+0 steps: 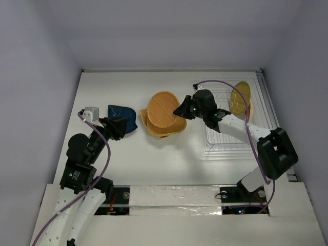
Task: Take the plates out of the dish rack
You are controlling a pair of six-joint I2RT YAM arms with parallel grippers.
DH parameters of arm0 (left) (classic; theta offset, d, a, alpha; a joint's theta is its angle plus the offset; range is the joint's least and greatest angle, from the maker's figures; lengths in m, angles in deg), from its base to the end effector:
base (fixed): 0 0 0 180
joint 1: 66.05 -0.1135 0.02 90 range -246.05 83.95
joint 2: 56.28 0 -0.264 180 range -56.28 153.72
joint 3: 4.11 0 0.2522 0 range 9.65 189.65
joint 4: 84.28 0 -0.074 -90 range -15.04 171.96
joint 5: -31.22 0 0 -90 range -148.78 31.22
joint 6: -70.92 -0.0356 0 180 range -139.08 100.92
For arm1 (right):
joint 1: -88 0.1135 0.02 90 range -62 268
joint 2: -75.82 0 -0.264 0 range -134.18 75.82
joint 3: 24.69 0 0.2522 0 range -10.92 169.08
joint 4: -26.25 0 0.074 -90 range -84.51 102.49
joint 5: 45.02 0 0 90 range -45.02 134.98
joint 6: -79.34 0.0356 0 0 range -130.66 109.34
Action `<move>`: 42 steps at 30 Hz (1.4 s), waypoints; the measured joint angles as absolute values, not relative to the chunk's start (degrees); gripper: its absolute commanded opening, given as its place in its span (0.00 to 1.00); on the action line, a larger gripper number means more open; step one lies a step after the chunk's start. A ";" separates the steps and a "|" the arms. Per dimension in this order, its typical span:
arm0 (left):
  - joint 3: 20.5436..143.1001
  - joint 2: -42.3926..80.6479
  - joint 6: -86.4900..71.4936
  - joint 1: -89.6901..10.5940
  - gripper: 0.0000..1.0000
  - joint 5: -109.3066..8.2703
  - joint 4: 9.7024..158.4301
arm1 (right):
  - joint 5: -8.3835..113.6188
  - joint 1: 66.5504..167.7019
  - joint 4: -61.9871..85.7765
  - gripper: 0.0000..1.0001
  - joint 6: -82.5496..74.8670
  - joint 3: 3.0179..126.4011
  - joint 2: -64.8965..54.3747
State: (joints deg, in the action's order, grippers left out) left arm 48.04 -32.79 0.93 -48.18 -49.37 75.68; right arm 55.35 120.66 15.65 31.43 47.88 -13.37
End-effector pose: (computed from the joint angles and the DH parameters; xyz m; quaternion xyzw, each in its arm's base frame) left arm 0.1001 -0.0384 0.3560 0.0501 0.6508 -0.2959 0.6974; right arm 0.2953 0.1969 0.2555 0.0230 0.8511 0.3762 0.3654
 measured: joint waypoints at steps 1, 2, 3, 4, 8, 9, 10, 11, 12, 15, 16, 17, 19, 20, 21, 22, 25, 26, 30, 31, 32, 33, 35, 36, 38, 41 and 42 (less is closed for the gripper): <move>48.04 -32.79 0.93 -48.18 0.40 -49.37 75.68 | 55.87 120.66 16.50 0.06 32.09 47.73 -13.83; 48.04 -32.79 0.93 -48.18 0.40 -49.35 75.68 | 56.31 120.66 17.31 0.07 32.70 47.49 -14.20; 48.04 -32.79 0.93 -48.18 0.40 -49.35 75.68 | 56.68 120.66 17.99 0.09 33.24 47.18 -14.39; 48.04 -32.79 0.93 -48.18 0.40 -49.35 75.68 | 57.01 120.66 18.56 0.10 33.62 46.94 -14.64; 48.04 -32.79 0.93 -48.18 0.40 -49.35 75.68 | 57.47 120.66 20.22 0.14 34.77 46.07 -15.79; 48.04 -32.79 0.95 -48.18 0.40 -49.37 75.68 | 57.49 120.66 20.63 0.14 34.90 45.83 -16.23; 48.04 -32.79 0.95 -48.18 0.40 -49.37 75.68 | 57.47 120.66 20.83 0.14 35.08 45.61 -16.60; 48.04 -32.79 0.95 -48.18 0.40 -49.37 75.68 | 57.45 120.66 20.92 0.14 35.17 45.35 -17.00; 48.04 -32.79 0.95 -48.18 0.40 -49.37 75.68 | 57.45 120.66 20.92 0.15 35.23 45.11 -17.39; 48.04 -32.79 0.95 -48.18 0.40 -49.37 75.68 | 57.23 120.66 20.85 0.20 35.41 44.17 -17.98; 48.04 -32.79 0.95 -48.18 0.40 -49.37 75.68 | 57.07 120.66 20.87 0.22 35.45 44.06 -18.00; 48.04 -32.79 0.95 -48.18 0.40 -49.39 75.68 | 56.86 120.66 20.89 0.24 35.34 44.06 -18.00; 48.04 -32.82 0.95 -48.18 0.40 -49.39 75.68 | 56.55 120.66 21.07 0.36 34.95 44.06 -18.00; 48.04 -32.82 0.95 -48.18 0.40 -49.39 75.68 | 56.31 120.66 20.94 0.38 34.58 44.06 -18.00; 48.04 -32.84 0.95 -48.18 0.40 -49.39 75.66 | 56.05 120.66 20.70 0.41 34.18 44.06 -18.00; 48.04 -32.88 0.95 -48.18 0.40 -49.41 75.66 | 55.87 120.66 20.41 0.46 33.92 44.08 -18.00; 48.04 -33.01 0.95 -48.18 0.40 -49.41 75.66 | 55.46 120.66 19.69 0.51 32.65 44.08 -18.00; 48.04 -33.06 0.95 -48.18 0.40 -49.41 75.66 | 55.33 120.66 19.47 0.52 32.44 44.08 -18.00; 48.04 -33.27 0.95 -48.18 0.40 -49.41 75.66 | 54.36 120.66 18.40 0.55 31.25 44.08 -18.00; 48.04 -33.30 0.95 -48.18 0.40 -49.41 75.66 | 53.88 120.66 17.99 0.63 30.91 44.08 -18.00; 48.04 -33.30 0.95 -48.18 0.40 -49.41 75.66 | 53.69 120.66 17.77 0.66 30.69 44.08 -18.00; 48.04 -33.30 0.95 -48.18 0.40 -49.41 75.66 | 53.25 120.66 17.20 0.72 30.31 44.08 -17.94; 48.04 -33.30 0.95 -48.18 0.40 -49.41 75.66 | 52.03 120.73 15.89 0.78 29.57 44.08 -17.37; 48.04 -33.30 0.95 -48.18 0.40 -49.41 75.66 | 51.28 120.75 14.99 0.79 29.27 44.08 -16.80; 48.04 -33.30 0.95 -48.18 0.40 -49.39 75.66 | 49.93 120.95 12.87 0.80 28.17 44.21 -15.09; 48.04 -33.30 0.95 -48.18 0.40 -49.39 75.66 | 48.31 121.41 9.66 0.80 26.69 44.93 -12.19; 48.04 -33.32 0.95 -48.18 0.40 -49.39 75.66 | 47.89 121.52 8.63 0.77 26.18 45.21 -11.23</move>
State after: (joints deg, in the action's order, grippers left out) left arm 48.04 -33.32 0.95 -48.18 -49.39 75.66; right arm 47.89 121.52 8.63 26.18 45.21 -11.23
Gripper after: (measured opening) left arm 0.401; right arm 0.798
